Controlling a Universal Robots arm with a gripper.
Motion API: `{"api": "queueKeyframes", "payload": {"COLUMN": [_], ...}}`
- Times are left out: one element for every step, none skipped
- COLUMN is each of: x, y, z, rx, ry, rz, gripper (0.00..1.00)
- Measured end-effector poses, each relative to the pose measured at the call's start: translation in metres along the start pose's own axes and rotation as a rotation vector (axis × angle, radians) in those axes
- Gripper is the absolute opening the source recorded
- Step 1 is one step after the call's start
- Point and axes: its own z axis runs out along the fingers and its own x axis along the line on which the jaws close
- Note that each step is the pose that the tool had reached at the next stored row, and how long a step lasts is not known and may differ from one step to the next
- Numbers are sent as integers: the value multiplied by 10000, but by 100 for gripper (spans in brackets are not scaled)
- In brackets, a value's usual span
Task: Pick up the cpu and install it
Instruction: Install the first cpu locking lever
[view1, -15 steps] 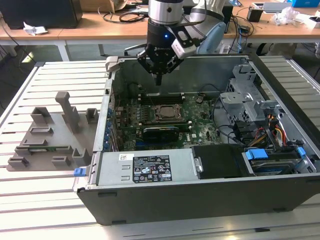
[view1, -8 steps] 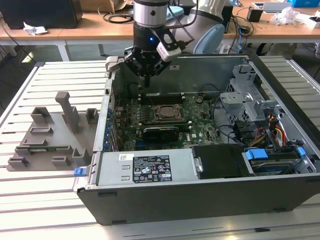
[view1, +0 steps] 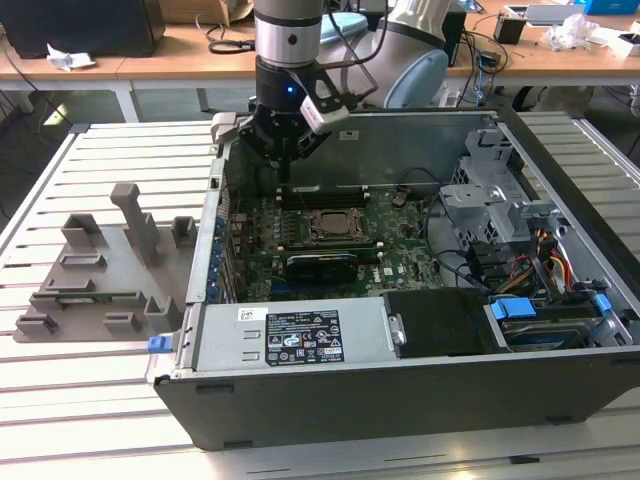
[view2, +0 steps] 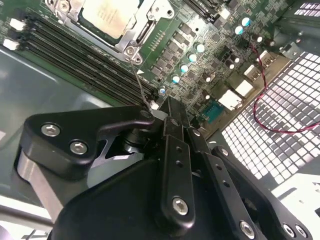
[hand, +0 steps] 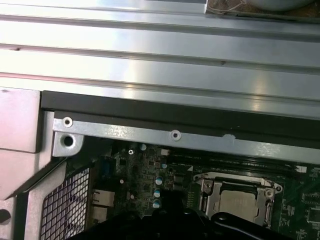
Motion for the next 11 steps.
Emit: {"api": "queueKeyframes", "payload": {"x": [3, 4, 5, 5, 3, 2, 1, -1, -3, -5, -6], "y": [3, 5, 8, 12, 17, 23, 31, 40, 55, 64, 70], "z": [14, 23, 34, 43, 53, 62, 69, 76, 87, 94, 99], "rx": [0, 0, 1, 1, 2, 1, 0, 0, -1, 0, 0], "ry": [0, 0, 0, 1, 2, 0, 0, -1, 0, 0, 0], "rz": [0, 0, 0, 0, 0, -1, 0, -1, -1, 0, -1], "gripper": [11, 11, 11, 11, 11, 11, 11, 11, 11, 11, 11]}}
